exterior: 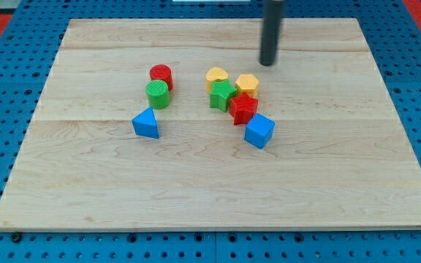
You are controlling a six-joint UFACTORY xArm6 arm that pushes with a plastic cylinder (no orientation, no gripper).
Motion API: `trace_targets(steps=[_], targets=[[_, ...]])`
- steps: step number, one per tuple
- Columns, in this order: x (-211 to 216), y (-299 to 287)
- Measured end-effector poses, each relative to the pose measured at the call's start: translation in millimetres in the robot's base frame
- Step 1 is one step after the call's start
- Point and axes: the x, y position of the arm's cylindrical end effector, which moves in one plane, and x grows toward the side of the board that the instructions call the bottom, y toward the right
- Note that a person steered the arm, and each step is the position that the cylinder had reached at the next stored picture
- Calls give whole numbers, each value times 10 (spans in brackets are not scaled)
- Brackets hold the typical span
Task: Move the yellow hexagon towards the top center of the board
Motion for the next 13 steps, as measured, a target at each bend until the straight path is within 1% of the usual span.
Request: trace_targets(steps=[1, 2, 3, 6, 7, 8, 9, 10, 11, 12, 13], targets=[[518, -72], [802, -368], [602, -627], [-137, -1054], [-457, -1059], [-470, -1324], [-470, -1345], [-590, -1067], [-582, -1232], [-459, -1863], [-190, -2081]])
